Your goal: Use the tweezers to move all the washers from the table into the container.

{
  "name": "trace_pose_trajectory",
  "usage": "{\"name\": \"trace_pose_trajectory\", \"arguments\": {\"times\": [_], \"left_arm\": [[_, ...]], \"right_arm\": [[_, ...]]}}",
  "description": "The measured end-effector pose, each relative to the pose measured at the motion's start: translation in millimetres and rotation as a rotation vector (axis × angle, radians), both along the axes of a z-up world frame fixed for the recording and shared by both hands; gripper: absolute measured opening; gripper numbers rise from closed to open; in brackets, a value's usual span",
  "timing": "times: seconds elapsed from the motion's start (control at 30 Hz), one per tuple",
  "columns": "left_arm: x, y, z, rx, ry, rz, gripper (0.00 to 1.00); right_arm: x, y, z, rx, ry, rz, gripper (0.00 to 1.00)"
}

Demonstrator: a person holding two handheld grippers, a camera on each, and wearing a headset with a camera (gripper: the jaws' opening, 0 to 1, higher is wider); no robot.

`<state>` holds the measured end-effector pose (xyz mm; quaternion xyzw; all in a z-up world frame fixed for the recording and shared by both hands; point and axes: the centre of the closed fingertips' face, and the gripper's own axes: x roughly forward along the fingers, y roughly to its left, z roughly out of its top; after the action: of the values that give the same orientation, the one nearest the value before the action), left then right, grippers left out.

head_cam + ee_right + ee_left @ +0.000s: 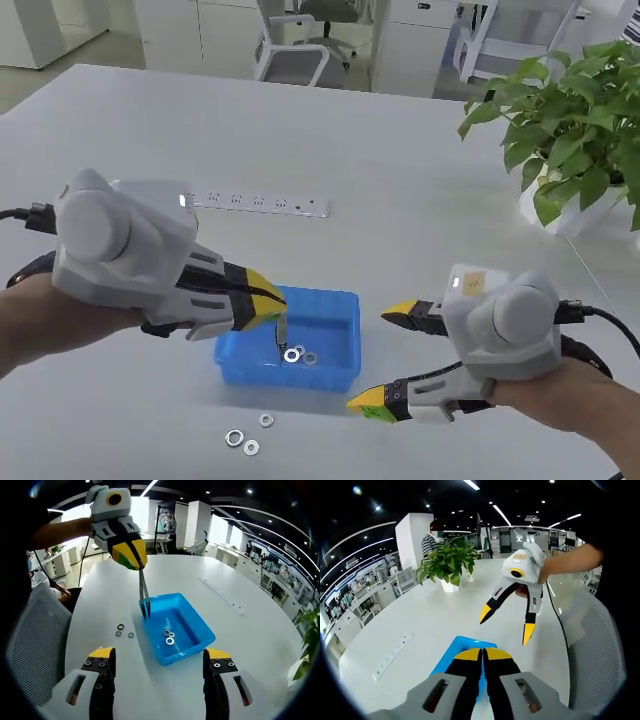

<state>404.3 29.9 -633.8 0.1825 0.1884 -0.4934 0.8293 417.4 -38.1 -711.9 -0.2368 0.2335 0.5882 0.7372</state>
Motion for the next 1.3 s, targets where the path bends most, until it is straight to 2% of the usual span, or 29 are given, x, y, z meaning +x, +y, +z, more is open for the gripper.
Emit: {"name": "trace_pose_trajectory", "arguments": {"times": [0.03,0.1,0.3,0.47,0.63,0.77,0.97,1.3], "left_arm": [[-1.2,0.4,0.0,-0.003,0.005,0.000,0.05],[-2.1,2.0,0.3,0.005,-0.011,0.004,0.05],[-10.0,4.3,1.7,0.000,0.001,0.005,0.05],[-15.9,5.0,1.4,-0.006,0.006,0.007,0.05],[-20.9,4.2,-0.6,-0.010,0.009,0.005,0.05],[-23.6,2.6,-0.8,-0.012,0.000,0.008,0.05],[-27.7,1.6,-0.2,-0.021,0.006,0.007,0.05],[-32.7,-0.2,-9.2,-0.015,0.017,-0.003,0.05]], "right_arm": [[-1.3,0.5,0.4,0.003,-0.005,-0.002,0.74],[-1.8,0.1,0.6,0.004,-0.005,-0.006,0.76],[-6.3,-0.2,2.1,0.006,-0.009,-0.009,0.79],[-7.7,1.1,5.0,0.024,-0.010,-0.019,0.85],[-11.0,-0.2,3.7,0.018,-0.004,-0.029,0.94],[-14.0,-1.3,1.6,0.018,0.008,-0.037,1.00],[-19.1,-3.6,-2.3,0.022,0.025,-0.046,1.00],[-30.0,-8.6,-11.0,0.008,0.042,-0.043,1.00]]}}
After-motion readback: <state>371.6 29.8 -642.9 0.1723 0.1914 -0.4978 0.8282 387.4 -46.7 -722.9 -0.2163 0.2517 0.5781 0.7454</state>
